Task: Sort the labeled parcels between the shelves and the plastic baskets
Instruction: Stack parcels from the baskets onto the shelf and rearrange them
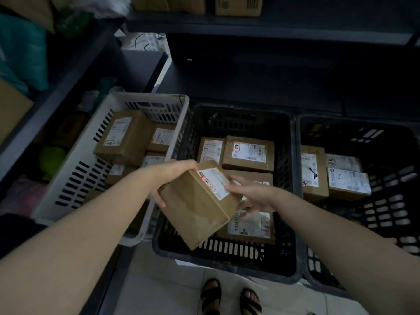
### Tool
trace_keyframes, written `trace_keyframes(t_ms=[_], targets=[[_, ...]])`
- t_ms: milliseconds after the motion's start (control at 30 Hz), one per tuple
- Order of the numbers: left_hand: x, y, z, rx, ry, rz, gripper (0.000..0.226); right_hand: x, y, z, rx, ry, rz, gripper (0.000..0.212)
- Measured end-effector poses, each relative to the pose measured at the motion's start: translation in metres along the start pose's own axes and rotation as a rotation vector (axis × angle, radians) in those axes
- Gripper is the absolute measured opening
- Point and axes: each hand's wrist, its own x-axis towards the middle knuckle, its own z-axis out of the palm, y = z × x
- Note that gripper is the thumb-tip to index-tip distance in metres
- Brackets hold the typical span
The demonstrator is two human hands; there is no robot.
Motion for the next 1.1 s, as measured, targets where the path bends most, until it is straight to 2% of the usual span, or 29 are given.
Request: trace_keyframes(t_ms=[67, 167, 233, 333, 467, 667, 833, 900, 967, 1100], targets=[[-0.006, 0.0, -0.003, 0.04, 0.009, -0.033, 0.062, 0.003, -0.004, 0.017, 0.03, 0.052, 0.017, 0.074], [-0.004, -0.003, 0.001, 0.096, 0.003, -0.029, 0.09, 0.009, -0.003, 0.034, 0.014, 0.049, 0.11, 0.047], [-0.001, -0.007, 0.008, 0.209, 0.005, 0.01, 0.087, 0.009, 0.004, 0.037, 0.027, 0.0, 0.222, 0.044], [0.004, -0.012, 0.018, 0.377, 0.038, 0.103, 0.066, 0.007, 0.012, 0.038, 0.027, -0.041, 0.298, 0.035], [0.013, -0.009, 0.026, 0.481, 0.048, 0.161, 0.074, 0.011, 0.014, 0.035, -0.02, -0.033, 0.318, 0.024], [0.029, 0.002, 0.03, 0.752, 0.093, 0.282, 0.065, 0.008, 0.019, 0.037, 0.084, -0.127, 0.427, 0.028], [0.052, -0.018, 0.027, 0.817, -0.097, 0.252, 0.058, 0.017, 0.022, 0.056, 0.069, -0.239, 0.392, 0.046], [0.065, -0.031, 0.033, 0.816, -0.067, 0.279, 0.053, 0.022, 0.02, 0.058, 0.027, -0.214, 0.386, 0.045], [0.075, -0.039, 0.043, 0.971, -0.032, 0.288, 0.051, 0.029, 0.02, 0.053, -0.04, -0.112, 0.331, 0.035], [0.083, -0.051, 0.067, 1.23, 0.045, 0.337, 0.068, 0.046, 0.022, 0.037, -0.156, 0.083, 0.174, 0.042]])
